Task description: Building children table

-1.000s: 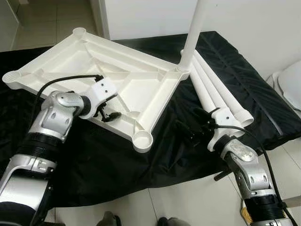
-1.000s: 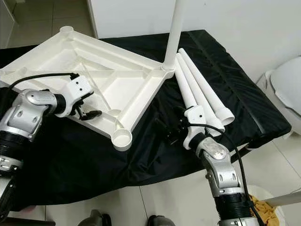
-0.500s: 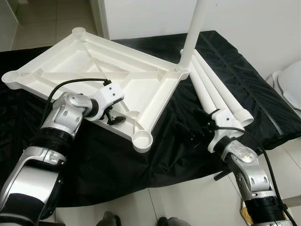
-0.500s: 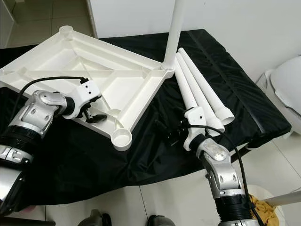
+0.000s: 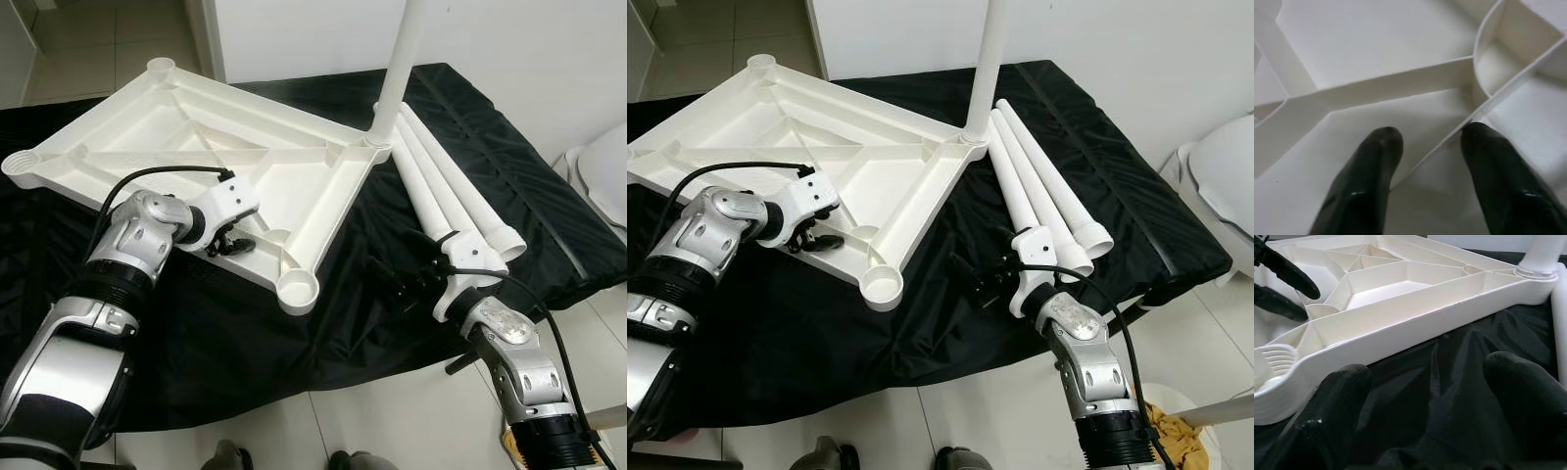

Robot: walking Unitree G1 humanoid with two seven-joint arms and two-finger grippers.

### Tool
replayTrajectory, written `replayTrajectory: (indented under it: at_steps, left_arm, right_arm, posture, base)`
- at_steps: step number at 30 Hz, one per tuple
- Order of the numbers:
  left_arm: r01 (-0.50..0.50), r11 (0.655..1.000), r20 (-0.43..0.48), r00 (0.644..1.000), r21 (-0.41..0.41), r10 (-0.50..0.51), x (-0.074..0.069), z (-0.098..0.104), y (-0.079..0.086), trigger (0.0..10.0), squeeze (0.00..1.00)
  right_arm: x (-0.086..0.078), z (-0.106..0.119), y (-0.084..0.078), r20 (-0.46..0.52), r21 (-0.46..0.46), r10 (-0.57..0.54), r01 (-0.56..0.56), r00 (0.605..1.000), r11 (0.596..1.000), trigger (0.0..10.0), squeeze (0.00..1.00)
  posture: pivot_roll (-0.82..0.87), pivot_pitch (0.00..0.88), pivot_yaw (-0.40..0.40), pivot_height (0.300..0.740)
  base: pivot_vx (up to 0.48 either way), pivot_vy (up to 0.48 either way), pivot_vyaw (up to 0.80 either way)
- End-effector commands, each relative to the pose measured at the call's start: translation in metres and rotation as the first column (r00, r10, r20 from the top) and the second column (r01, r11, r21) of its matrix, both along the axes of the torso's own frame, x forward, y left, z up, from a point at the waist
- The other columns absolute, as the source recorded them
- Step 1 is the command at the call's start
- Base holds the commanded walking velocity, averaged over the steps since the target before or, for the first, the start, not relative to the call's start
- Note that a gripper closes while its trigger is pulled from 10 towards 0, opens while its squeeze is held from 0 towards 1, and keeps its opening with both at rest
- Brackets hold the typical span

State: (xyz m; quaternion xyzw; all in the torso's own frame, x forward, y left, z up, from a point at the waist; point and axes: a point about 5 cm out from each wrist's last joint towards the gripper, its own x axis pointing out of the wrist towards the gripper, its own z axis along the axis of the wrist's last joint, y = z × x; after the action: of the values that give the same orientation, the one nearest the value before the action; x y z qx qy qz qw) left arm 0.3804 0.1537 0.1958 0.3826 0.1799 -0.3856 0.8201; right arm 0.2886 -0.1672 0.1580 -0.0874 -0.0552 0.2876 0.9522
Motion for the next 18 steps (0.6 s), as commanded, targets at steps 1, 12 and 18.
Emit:
replayTrajectory:
  at_steps: [1, 12, 18]
  left_arm:
    - [-0.104, 0.994, 0.042, 0.994, 0.017, 0.104, 0.0037, -0.0061, 0.0101, 0.0, 0.0]
    - [-0.08, 0.996, 0.039, 0.996, 0.029, 0.078, 0.0048, -0.0069, 0.0072, 0.0, 0.0]
    - [-0.055, 0.998, 0.019, 0.998, 0.038, 0.055, 0.0025, -0.0116, 0.0057, 0.0, 0.0]
  right_arm:
    - [-0.0014, -0.0012, 0.0, 0.001, 0.003, -0.002, 0.001, 1.0, 1.0, 10.0, 0.0]
    - [-0.0006, -0.0013, 0.0003, 0.003, -0.002, 0.0, 0.0, 1.0, 1.0, 10.0, 0.0]
    - [-0.0004, -0.0012, 0.0004, 0.005, -0.002, 0.0, 0.0, 1.0, 1.0, 10.0, 0.0]
  posture:
    - [-0.12, 0.113, 0.017, 0.74]
    - [-0.12, 0.104, 0.018, 0.74]
    - [-0.13, 0.098, 0.019, 0.74]
  base:
    - [0.0, 0.0, 0.0]
    - [0.0, 0.0, 0.0]
    - [0.0, 0.0, 0.0]
